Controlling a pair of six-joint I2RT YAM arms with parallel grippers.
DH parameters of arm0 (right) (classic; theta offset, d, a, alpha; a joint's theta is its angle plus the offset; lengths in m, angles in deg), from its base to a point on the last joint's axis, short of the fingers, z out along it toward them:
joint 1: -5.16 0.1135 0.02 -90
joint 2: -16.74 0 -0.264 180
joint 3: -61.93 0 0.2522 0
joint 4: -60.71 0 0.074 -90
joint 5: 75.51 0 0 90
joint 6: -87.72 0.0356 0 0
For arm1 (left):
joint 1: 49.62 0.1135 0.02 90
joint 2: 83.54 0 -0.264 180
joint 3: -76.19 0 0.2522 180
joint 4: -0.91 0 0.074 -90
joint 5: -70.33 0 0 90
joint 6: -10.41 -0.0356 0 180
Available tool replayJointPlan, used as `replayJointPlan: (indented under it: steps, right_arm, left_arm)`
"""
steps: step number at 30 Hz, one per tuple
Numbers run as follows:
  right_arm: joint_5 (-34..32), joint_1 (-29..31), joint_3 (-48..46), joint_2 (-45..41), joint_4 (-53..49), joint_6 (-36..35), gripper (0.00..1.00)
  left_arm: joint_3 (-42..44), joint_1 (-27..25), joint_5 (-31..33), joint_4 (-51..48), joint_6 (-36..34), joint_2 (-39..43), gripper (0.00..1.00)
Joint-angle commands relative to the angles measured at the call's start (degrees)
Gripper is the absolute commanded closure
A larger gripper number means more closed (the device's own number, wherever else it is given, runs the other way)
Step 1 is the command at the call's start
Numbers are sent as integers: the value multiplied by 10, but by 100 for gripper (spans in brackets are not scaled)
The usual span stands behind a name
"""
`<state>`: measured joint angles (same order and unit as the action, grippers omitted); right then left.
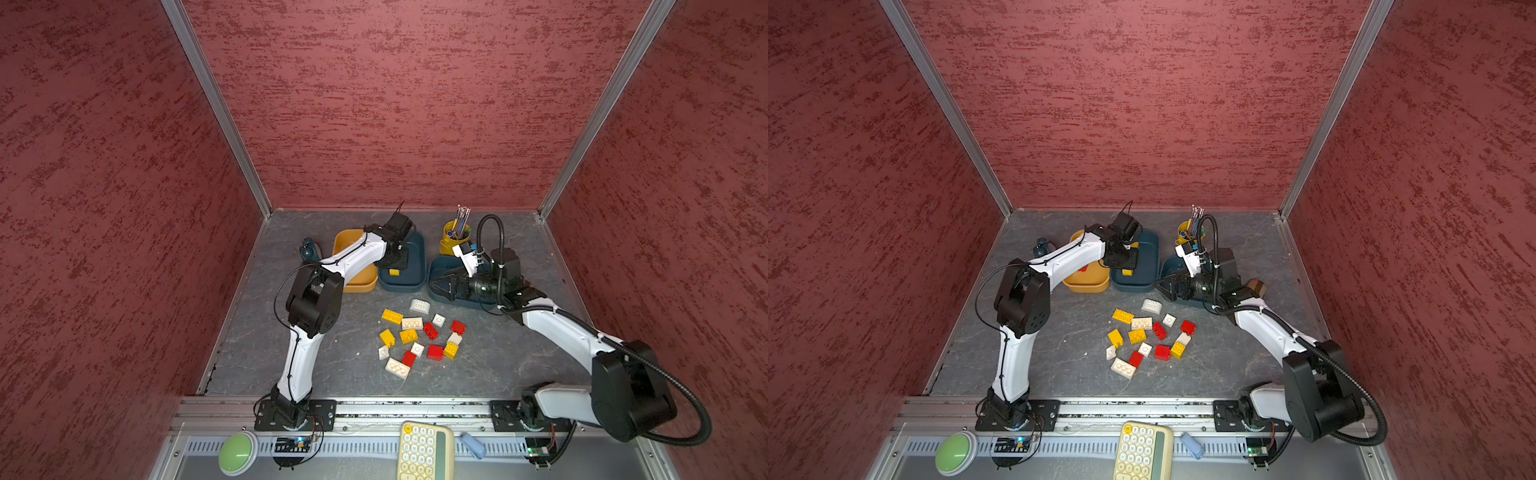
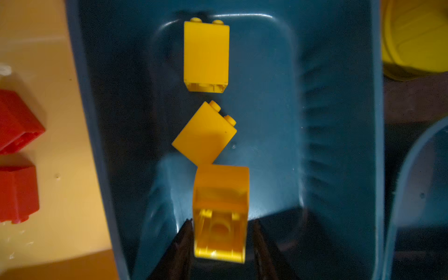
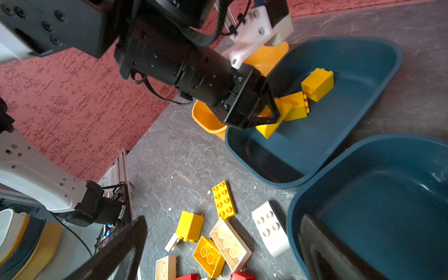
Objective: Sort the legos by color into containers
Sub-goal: 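Carry the yellow brick over the nearer teal tub and open the left gripper, then lower the left gripper to a flat yellow 2x4 brick and grasp it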
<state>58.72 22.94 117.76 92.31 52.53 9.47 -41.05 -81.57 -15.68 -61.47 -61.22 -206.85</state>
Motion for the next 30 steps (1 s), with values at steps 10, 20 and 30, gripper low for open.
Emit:
replayJointPlan:
  steps: [10, 20, 30]
  right_arm:
    - [-10, -4, -1, -14, -15, -15, 1]
    - [10, -4, -17, -26, -21, -12, 1]
    - [21, -3, -37, -36, -12, -3, 1]
  left_arm:
    - [15, -19, 55, -29, 3, 46, 36]
    - [205, -92, 25, -31, 90, 236, 25]
    - [392, -151, 47, 80, 497, 332, 24]
